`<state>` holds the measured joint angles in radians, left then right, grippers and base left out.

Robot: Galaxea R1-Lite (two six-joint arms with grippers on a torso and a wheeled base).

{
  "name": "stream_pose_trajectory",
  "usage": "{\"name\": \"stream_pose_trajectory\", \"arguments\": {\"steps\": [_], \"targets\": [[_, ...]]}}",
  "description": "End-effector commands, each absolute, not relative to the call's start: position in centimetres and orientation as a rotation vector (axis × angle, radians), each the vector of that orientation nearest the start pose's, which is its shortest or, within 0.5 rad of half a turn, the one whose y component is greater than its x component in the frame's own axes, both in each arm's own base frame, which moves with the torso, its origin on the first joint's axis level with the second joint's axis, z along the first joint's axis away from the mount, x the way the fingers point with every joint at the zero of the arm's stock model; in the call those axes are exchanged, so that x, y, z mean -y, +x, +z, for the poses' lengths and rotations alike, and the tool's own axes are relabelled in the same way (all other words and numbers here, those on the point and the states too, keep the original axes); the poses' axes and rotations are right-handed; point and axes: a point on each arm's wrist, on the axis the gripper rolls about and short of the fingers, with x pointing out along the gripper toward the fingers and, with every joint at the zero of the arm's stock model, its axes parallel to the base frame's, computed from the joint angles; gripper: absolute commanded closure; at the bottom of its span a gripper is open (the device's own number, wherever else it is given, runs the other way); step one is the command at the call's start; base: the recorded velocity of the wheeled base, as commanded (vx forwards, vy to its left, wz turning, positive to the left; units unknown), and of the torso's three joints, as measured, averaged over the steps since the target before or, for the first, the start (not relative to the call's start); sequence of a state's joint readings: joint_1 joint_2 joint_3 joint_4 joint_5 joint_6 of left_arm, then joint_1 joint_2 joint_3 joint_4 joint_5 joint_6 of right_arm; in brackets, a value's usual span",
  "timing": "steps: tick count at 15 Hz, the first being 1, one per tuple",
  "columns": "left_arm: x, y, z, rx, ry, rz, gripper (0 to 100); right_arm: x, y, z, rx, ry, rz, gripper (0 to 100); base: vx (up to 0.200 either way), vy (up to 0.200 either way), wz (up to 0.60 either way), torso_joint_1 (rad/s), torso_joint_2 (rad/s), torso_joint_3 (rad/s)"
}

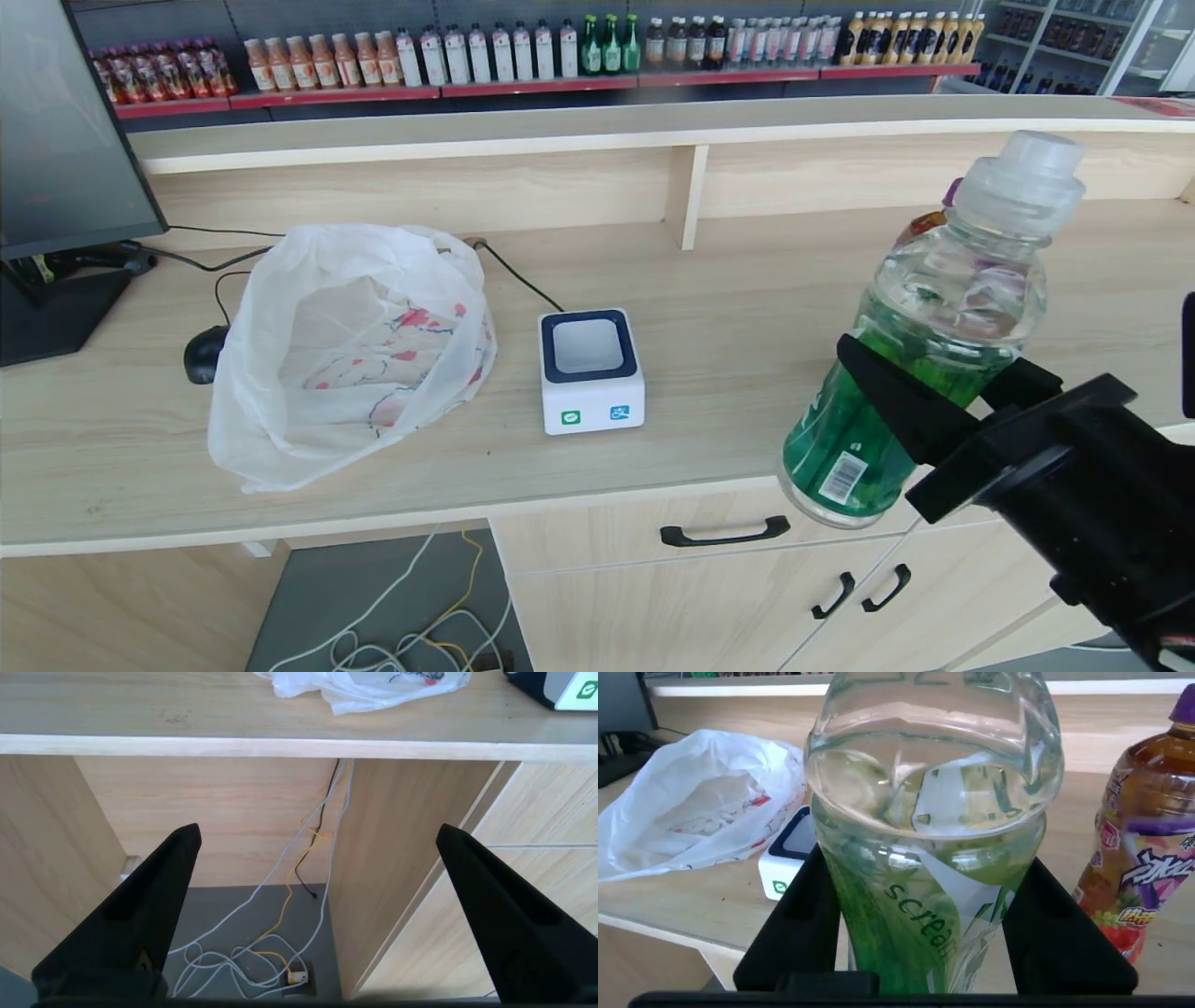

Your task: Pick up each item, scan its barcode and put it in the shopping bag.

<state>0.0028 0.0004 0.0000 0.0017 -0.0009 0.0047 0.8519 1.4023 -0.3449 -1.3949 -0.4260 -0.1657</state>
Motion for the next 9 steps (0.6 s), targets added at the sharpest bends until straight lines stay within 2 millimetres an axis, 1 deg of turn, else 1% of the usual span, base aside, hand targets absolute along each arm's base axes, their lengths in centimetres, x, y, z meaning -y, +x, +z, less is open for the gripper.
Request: {"name": "stream_pose_trajectory", "arguments": {"steps": [1,2,5,7,8,9], "targets": [[0.0,-2.3,7.5,-0.002,0.005,0.002,0,-14.3,12.9,21.6,0.316,0.053,0.427,100,0.0,0.0,0.0,0.0,0.0,0.0],[0.0,-2.3,7.5,-0.002,0.005,0.003,0,-14.8,12.7,21.5,0.308,0.051,0.454,100,0.0,0.0,0.0,0.0,0.0,0.0],[0.0,-2.3,7.5,-0.002,0.005,0.002,0,-17.5,12.1,22.0,0.314,0.073,0.555,100,0.0,0.0,0.0,0.0,0.0,0.0],[0.0,-2.3,7.5,-0.002,0.005,0.003,0,-19.0,12.0,22.5,0.324,0.092,0.593,100,0.0,0.0,0.0,0.0,0.0,0.0],[0.0,-2.3,7.5,-0.002,0.005,0.003,0,-20.3,12.1,23.0,0.336,0.111,0.613,100,0.0,0.0,0.0,0.0,0.0,0.0],[0.0,-2.3,7.5,-0.002,0.005,0.003,0,-20.9,12.3,23.4,0.346,0.13,0.616,100,0.0,0.0,0.0,0.0,0.0,0.0]]}}
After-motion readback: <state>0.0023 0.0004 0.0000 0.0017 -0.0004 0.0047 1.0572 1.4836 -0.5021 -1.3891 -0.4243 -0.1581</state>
